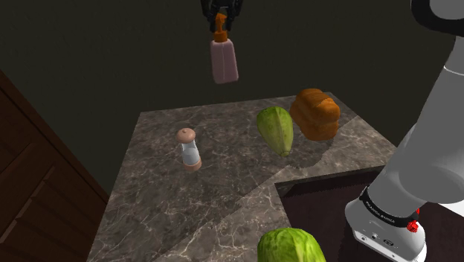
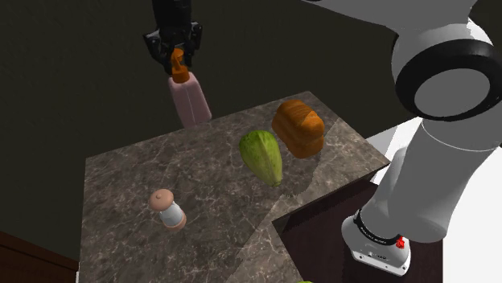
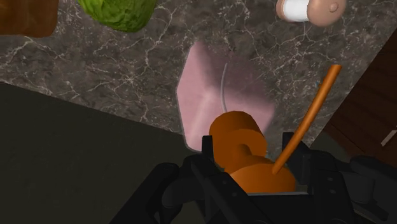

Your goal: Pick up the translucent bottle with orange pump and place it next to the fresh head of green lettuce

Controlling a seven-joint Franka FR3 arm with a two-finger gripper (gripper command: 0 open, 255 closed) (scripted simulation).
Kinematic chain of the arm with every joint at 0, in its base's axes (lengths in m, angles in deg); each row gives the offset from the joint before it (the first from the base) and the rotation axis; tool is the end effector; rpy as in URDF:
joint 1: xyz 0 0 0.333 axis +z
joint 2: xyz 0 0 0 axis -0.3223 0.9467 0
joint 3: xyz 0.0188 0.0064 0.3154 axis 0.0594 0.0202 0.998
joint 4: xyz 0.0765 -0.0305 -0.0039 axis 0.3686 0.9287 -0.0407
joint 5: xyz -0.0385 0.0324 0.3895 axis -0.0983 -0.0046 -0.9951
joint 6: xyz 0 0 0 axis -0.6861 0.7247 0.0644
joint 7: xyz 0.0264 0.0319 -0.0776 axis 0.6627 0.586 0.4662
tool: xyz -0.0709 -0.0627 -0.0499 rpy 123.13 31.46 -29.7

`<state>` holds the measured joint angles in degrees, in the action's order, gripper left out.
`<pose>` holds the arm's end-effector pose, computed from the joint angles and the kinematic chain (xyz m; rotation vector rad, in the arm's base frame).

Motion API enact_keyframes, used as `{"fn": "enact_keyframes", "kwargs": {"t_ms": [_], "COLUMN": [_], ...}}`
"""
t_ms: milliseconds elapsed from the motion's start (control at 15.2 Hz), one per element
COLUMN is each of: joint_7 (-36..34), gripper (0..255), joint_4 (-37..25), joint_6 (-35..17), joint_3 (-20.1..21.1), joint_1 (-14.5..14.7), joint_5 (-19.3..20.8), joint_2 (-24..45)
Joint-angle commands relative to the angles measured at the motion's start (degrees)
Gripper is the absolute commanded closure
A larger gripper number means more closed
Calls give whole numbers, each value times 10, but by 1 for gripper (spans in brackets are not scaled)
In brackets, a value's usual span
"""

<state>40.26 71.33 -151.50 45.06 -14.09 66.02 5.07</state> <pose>0.5988 0.0918 0.6780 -3.0733 0.2321 -0.2953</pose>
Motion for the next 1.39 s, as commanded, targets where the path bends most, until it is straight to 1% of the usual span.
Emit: {"fn": "enact_keyframes", "kwargs": {"t_ms": [0, 264, 594, 924, 1320], "joint_7": [-14, -42, -79, -118, -170], "gripper": [255, 255, 255, 255, 255], "joint_4": [71, 171, 267, 341, 404], "joint_6": [-19, -35, -41, -34, -13], "joint_3": [6, 19, 39, 64, 99], "joint_1": [7, 21, 38, 56, 82], "joint_5": [-1, -4, -12, -25, -48], "joint_2": [-52, -135, -227, -308, -394]}}
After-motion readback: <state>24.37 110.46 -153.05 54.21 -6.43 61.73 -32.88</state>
